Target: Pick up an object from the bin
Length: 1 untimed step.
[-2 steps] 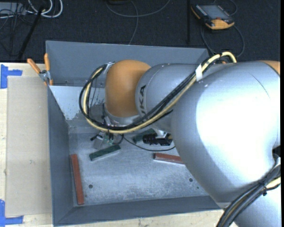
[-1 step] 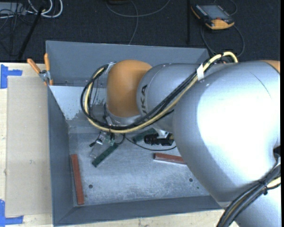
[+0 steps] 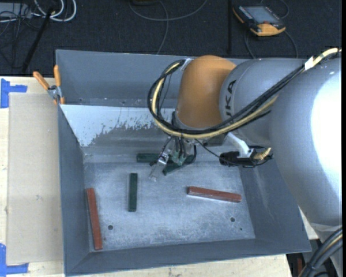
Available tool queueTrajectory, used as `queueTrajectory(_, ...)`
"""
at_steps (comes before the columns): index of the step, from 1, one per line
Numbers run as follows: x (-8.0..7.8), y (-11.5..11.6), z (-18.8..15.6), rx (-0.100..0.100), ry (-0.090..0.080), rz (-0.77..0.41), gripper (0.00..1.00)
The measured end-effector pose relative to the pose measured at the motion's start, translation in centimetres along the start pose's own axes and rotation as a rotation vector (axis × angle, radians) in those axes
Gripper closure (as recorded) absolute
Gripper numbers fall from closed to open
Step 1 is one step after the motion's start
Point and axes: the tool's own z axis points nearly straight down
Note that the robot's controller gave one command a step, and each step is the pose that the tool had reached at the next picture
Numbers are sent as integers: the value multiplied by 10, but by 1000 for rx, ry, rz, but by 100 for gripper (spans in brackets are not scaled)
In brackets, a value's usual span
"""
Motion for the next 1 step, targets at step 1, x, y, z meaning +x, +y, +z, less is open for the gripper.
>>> queueTrajectory(1,-17,-22,66,3,7,34,0)
